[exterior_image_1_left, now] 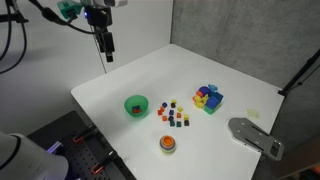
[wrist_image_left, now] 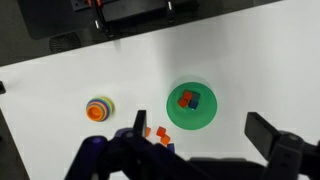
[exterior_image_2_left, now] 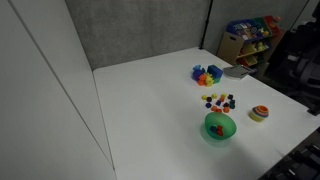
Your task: Pick up one small orange block from the table and put it in the green bowl
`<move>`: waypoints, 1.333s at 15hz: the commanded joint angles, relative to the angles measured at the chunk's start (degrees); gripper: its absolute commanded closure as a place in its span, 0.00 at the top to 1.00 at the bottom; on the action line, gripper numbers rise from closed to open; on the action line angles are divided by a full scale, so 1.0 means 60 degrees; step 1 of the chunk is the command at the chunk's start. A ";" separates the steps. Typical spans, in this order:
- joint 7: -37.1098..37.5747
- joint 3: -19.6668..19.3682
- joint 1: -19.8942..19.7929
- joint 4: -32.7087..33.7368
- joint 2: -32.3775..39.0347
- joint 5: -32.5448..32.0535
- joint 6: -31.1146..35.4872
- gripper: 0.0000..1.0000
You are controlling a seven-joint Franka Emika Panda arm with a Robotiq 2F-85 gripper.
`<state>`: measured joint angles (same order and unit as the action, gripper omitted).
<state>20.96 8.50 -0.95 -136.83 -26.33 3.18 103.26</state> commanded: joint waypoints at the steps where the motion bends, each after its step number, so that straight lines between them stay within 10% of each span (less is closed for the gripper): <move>1: -0.0185 -0.0290 0.0051 0.0082 0.0901 0.0198 0.1126 1.00; 20: 0.0910 -0.1242 0.0529 0.0736 0.7115 -0.0154 0.8020 1.00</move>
<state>23.62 3.19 0.36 -136.44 10.73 3.09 149.25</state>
